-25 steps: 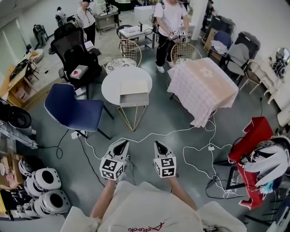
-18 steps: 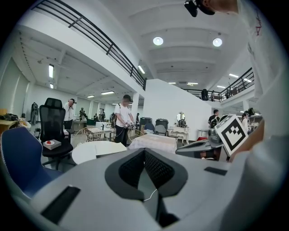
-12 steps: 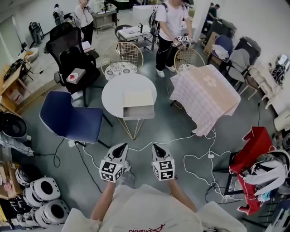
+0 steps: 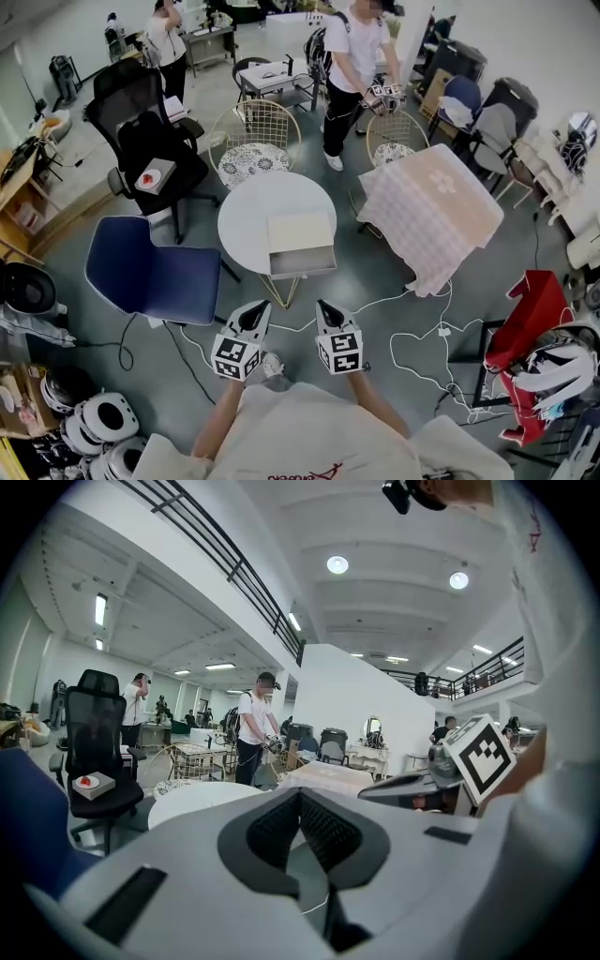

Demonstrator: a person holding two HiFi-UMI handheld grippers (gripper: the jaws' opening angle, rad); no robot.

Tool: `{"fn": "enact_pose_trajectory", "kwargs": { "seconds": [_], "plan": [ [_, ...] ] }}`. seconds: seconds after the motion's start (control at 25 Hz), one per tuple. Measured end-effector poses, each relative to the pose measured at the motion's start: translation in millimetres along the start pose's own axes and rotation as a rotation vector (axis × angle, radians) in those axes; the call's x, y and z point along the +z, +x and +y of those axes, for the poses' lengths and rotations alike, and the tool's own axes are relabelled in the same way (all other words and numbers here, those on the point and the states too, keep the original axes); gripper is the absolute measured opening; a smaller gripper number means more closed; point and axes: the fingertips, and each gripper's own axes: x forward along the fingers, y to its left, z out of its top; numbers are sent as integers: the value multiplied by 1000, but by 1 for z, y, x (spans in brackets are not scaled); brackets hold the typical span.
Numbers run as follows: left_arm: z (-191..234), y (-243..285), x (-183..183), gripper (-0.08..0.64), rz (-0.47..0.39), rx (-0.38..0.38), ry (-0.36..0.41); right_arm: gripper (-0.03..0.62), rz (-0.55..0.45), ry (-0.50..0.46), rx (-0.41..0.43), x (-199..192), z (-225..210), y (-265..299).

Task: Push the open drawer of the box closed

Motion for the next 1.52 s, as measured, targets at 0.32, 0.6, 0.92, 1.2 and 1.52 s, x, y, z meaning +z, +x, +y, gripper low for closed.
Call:
{"fn": "enact_pose_trajectory", "kwargs": {
  "seconds": [0.32,0.6,0.92,1.2,1.52],
  "plan": [
    [65,21,18,12,1,-23,7,15,0,-9,-8,32,15,65],
    [98,36,20,12,11,-56,-7,15,7,-6,-29,50,23,100],
    [103,56,17,12,11,-86,-18,15,38,2,-54,42,10,112],
    [98,74,11,12,28,-53,-21,15,26,2,-28,43,-9,122],
    [81,95,18,12,33,31,-30,15,10,-15,42,52,-43,122]
  ]
}}
